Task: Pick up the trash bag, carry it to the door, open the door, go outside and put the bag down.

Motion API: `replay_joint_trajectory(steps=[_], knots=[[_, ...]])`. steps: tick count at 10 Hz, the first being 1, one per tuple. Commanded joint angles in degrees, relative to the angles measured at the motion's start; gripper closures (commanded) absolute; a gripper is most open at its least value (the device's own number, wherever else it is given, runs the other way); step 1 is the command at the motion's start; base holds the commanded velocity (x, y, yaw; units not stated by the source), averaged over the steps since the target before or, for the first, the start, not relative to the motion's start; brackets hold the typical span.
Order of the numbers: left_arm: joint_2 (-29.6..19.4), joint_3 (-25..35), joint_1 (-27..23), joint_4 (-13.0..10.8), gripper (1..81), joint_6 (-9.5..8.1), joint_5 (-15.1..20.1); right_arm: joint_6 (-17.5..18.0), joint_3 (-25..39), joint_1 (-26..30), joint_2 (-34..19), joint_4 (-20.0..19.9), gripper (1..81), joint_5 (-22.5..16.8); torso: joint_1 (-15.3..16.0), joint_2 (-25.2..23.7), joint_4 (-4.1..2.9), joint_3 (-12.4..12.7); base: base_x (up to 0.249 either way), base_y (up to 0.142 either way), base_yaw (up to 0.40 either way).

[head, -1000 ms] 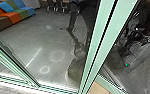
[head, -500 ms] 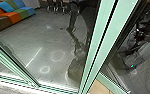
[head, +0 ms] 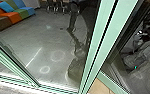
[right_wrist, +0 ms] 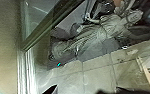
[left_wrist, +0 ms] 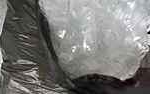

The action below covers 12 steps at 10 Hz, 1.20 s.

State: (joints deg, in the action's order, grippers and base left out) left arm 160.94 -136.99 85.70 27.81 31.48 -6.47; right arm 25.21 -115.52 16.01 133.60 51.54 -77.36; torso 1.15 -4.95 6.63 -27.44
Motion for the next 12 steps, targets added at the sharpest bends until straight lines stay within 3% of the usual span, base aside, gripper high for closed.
replay_joint_trajectory(steps=[1,4,6,8,10,12], knots=[[-0.4,0.6,0.7,0.0,81.1,0.16,5.5,-0.5,4.6,7.1,-4.8,10.8,1.0,-1.8,0.0,0.0,0.00,0.0,0.000,0.000,0.000],[-0.5,0.6,0.7,0.4,81.1,-0.01,5.6,-0.3,10.1,5.5,-10.5,13.7,1.0,3.9,0.0,0.0,-0.02,0.0,0.000,0.000,0.000],[0.0,0.6,0.7,1.4,81.1,-0.10,5.7,-0.9,8.4,5.5,-13.8,14.1,1.0,10.4,0.0,0.0,-0.02,0.0,0.000,0.000,0.000],[0.4,0.6,1.0,2.2,81.1,-0.10,5.7,-2.2,5.1,5.5,-16.1,14.1,1.0,16.2,0.0,0.0,-0.02,0.0,0.000,0.000,0.000],[1.0,0.7,1.0,2.6,81.1,-0.10,5.8,-5.1,-4.6,4.4,-16.4,13.6,1.0,24.7,0.0,0.0,-0.02,0.0,0.000,0.000,0.000],[1.1,0.8,1.1,2.6,81.1,-0.19,5.8,-5.3,-10.9,3.0,-15.7,13.7,1.0,29.8,0.0,0.0,-0.02,0.0,0.000,0.000,0.000]])
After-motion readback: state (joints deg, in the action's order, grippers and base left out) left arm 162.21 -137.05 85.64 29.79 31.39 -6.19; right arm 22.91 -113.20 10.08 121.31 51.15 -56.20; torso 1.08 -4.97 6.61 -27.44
